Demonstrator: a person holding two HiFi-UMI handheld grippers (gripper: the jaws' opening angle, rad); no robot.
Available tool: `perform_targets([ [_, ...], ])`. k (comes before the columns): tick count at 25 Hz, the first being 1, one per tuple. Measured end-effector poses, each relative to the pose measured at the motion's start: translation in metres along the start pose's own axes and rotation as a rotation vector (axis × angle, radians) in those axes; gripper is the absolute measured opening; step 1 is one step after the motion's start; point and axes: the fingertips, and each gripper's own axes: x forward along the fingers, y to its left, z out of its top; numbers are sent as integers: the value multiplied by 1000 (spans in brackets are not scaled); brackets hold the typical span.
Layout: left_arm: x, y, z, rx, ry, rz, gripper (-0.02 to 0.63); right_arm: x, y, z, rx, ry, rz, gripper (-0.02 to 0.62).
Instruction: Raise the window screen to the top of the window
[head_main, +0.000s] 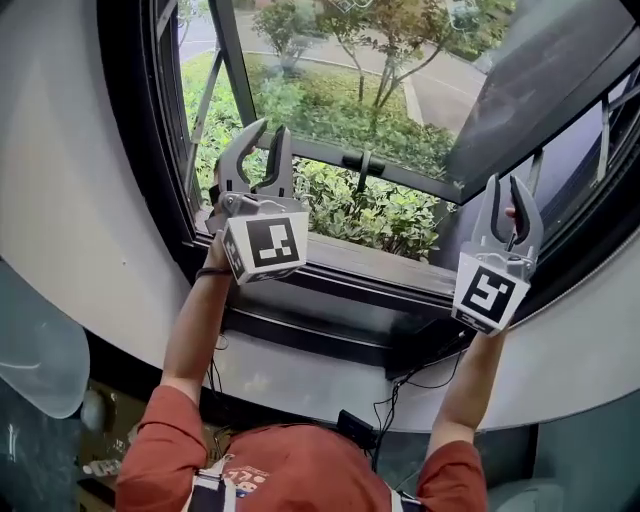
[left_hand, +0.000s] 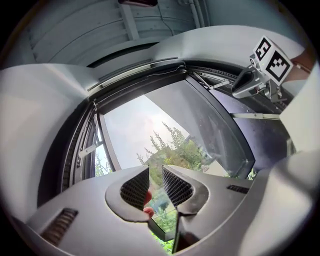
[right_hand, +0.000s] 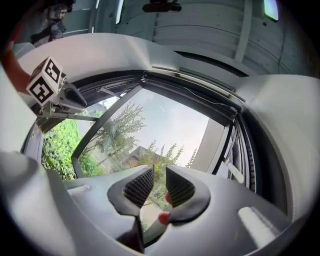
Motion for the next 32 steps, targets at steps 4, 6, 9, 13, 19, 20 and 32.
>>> perform_targets([
  [4,-20,-21,-34,-67,64,-26,64,-26,18,-23,95,14,15,83],
  [6,-32,-29,-48,-110,100,-47,64,-40,28,-31,124,25,29,83],
  [9,-52,-38,-66,-178,153,-60,64,-61,42,-45,166,54,54,83],
  [13,-83,-53,-85,-257,200,-67,64,-95,62,-66,250,105,76,83],
  [19,-128,-108,-108,-228,268,-206,64,-134,102,-105,405,232,114,83],
  [20,-134,-115,-110,-238,271,-218,64,-139,108,-108,415,242,127,83],
  [32,-204,-142,-112,-395,284,-296,66,-200,169,-115,609,289,219,83],
])
